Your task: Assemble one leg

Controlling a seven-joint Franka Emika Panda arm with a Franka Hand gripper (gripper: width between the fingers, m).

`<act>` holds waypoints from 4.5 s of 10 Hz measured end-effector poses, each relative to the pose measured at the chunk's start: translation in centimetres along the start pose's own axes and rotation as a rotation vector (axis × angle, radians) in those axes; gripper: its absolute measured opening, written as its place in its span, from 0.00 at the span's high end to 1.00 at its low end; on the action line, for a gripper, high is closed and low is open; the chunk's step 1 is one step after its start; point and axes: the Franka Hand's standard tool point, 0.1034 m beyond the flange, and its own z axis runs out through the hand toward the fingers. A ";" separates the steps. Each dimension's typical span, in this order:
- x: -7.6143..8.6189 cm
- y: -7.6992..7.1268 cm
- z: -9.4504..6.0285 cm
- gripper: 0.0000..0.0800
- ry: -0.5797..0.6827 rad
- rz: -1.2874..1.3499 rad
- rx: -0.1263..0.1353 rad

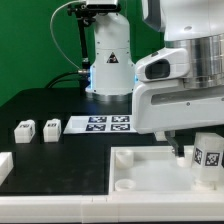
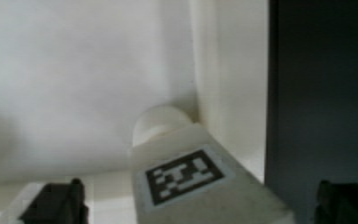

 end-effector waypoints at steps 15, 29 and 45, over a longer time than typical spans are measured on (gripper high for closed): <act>0.6 -0.7 0.4 0.37 -0.057 1.214 0.115; 0.3 0.7 0.6 0.63 -0.031 0.733 0.075; 1.3 0.7 -0.3 0.19 0.006 0.004 -0.003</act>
Offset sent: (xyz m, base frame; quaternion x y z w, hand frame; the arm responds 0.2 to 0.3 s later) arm 0.0000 0.0000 0.0000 0.0000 0.0000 0.1790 0.9838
